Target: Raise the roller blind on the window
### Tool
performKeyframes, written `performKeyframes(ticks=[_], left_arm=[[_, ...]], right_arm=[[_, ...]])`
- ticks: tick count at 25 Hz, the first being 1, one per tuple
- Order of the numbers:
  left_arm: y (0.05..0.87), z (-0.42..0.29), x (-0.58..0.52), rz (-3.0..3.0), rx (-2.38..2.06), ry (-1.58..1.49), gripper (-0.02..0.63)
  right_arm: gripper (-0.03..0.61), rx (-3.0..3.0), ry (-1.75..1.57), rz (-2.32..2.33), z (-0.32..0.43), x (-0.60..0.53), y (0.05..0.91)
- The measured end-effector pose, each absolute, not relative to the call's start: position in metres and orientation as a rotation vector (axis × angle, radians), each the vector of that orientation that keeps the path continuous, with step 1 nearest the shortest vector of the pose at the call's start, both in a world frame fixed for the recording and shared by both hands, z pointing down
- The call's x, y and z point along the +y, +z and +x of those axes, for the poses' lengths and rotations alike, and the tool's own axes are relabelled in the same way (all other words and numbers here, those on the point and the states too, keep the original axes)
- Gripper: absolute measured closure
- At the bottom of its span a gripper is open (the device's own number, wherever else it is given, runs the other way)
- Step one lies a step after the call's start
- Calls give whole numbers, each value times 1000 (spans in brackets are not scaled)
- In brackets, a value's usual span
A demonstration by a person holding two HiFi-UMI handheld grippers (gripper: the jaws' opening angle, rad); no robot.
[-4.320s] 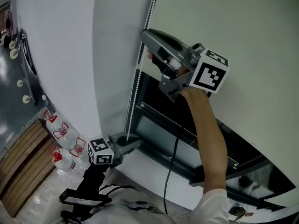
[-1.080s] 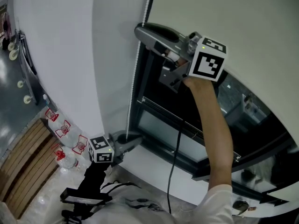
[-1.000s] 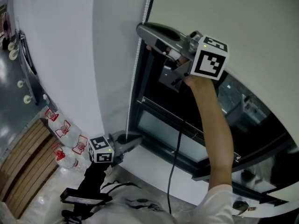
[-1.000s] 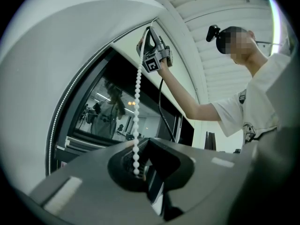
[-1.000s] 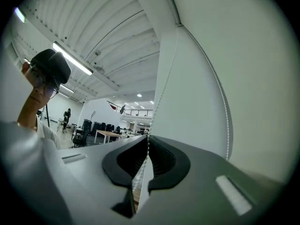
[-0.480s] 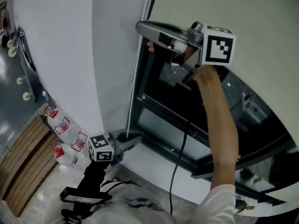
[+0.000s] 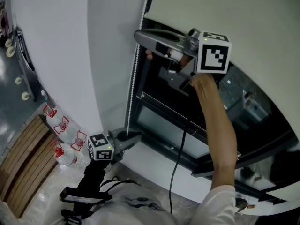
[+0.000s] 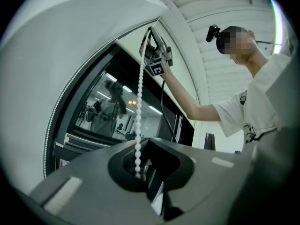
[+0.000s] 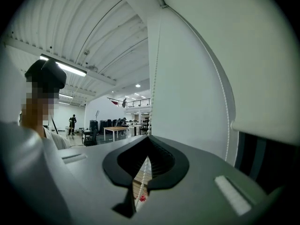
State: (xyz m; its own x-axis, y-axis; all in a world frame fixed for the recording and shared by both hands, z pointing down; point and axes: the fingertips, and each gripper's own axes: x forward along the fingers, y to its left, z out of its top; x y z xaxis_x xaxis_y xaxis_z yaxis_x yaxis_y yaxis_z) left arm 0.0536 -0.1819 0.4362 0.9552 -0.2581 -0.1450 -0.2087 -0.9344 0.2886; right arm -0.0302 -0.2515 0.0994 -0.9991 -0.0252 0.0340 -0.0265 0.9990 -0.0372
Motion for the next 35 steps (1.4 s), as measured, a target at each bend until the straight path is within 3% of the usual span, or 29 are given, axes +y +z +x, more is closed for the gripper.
performKeyframes(ticks=[35], left_arm=[[428, 47, -182, 2804, -356, -261, 615]], right_arm=[[575, -2888, 523, 104, -13, -228, 341]])
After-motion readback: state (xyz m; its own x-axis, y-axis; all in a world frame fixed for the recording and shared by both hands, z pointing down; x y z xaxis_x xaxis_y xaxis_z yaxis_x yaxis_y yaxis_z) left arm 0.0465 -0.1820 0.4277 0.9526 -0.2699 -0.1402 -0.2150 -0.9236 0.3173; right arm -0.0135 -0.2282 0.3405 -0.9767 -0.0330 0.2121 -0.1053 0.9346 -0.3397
